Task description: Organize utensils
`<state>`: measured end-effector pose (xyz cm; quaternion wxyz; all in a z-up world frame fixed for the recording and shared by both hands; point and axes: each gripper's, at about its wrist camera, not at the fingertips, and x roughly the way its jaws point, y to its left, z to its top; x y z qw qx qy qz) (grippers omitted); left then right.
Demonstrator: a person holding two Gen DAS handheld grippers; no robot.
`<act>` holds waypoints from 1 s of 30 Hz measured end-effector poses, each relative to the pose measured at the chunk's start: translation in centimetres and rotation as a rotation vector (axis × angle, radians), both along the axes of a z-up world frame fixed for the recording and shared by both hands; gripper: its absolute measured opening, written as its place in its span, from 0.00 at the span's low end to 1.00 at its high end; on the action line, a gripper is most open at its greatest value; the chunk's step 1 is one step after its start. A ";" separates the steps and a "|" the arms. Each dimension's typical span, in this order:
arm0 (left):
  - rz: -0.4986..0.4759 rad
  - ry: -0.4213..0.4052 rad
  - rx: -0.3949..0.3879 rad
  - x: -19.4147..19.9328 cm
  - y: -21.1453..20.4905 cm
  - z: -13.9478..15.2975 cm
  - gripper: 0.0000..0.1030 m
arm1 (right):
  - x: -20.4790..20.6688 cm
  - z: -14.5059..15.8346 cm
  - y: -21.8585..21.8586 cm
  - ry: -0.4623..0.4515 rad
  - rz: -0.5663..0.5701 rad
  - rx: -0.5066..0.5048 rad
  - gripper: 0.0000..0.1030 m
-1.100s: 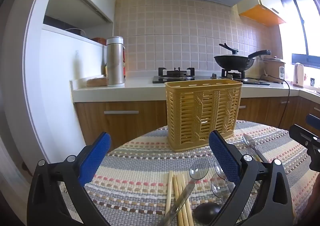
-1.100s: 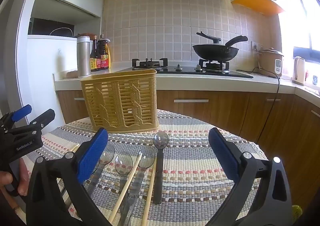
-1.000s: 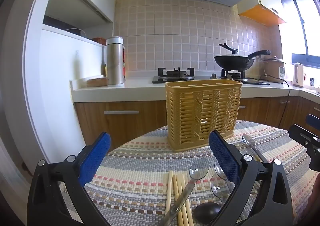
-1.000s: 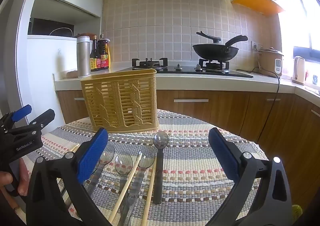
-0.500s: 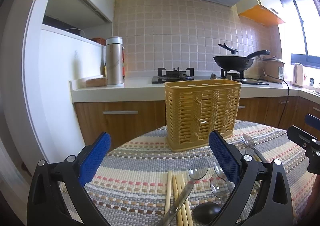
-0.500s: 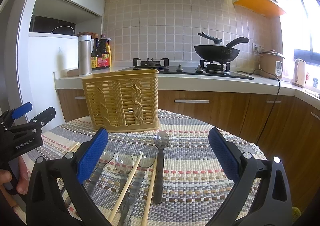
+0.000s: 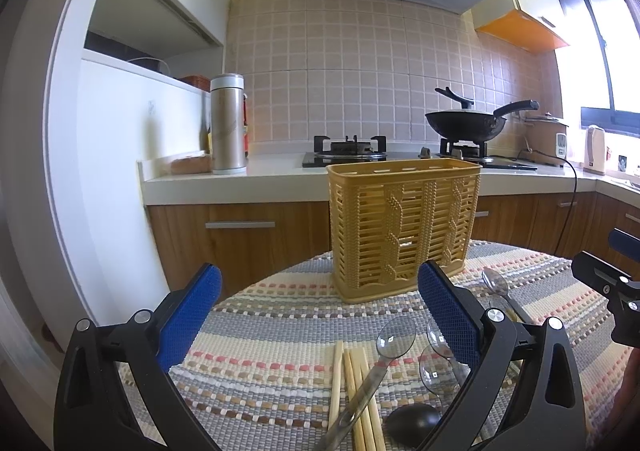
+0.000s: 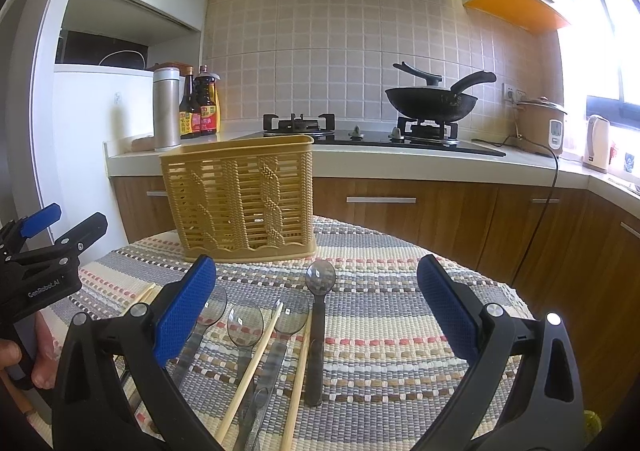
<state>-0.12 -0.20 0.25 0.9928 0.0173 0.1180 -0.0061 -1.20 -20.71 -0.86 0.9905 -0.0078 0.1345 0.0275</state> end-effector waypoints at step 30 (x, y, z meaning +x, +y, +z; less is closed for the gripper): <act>-0.003 -0.020 -0.024 0.0 -0.1 0.1 0.93 | -0.1 0.0 0.6 -0.002 0.000 -0.033 0.93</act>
